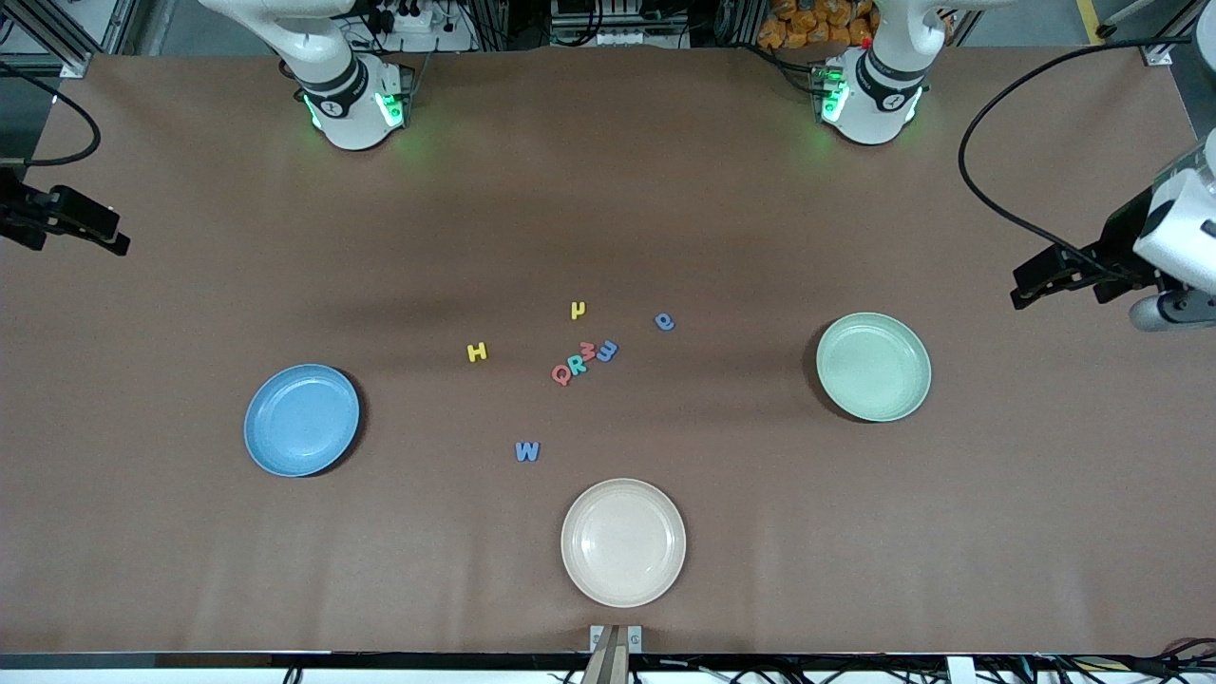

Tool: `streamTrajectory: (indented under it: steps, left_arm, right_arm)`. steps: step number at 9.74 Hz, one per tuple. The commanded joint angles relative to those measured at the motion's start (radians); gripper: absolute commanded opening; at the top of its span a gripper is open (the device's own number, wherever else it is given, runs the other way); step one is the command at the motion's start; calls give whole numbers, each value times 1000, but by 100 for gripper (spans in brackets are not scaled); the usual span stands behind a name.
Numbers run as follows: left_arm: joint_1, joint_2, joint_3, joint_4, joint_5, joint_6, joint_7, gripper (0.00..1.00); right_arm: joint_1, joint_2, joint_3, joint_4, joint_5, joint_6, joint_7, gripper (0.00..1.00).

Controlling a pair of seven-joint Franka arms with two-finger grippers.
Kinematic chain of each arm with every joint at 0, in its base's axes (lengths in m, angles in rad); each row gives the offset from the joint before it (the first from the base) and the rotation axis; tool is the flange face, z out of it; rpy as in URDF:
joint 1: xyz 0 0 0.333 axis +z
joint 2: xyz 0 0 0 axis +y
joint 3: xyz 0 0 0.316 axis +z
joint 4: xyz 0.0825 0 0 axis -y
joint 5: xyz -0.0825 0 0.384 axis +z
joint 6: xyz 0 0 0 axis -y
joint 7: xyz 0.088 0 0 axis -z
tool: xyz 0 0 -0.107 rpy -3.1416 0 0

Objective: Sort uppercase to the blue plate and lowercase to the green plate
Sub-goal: 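Move both grippers from rest toward the scattered foam letters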

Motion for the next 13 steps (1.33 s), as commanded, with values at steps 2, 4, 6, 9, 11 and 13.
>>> streamTrajectory:
  steps: [2, 4, 6, 9, 11, 13]
  left_arm:
    - [83, 146, 1, -12, 25, -12, 153, 100]
    - [91, 262, 1, -13, 28, 34, 236, 100]
    - [95, 348, -2, -59, 28, 114, 247, 100]
    - [30, 395, -14, -78, -2, 191, 169, 100]
    - [-99, 398, -19, -64, -12, 209, 38, 100]
    - [-215, 398, -17, -61, -138, 232, -68, 100]
  right_arm:
    - [3, 33, 11, 24, 0, -6, 6, 100]
    - [41, 73, 11, 24, 3, 5, 4, 100]
    - [64, 117, 12, 21, 44, 31, 3, 100]
    - [125, 168, 11, -15, 81, 94, 1, 100]
    - [170, 171, 11, -92, 86, 184, 3, 100]
    - [205, 197, 11, -138, 95, 237, 3, 100]
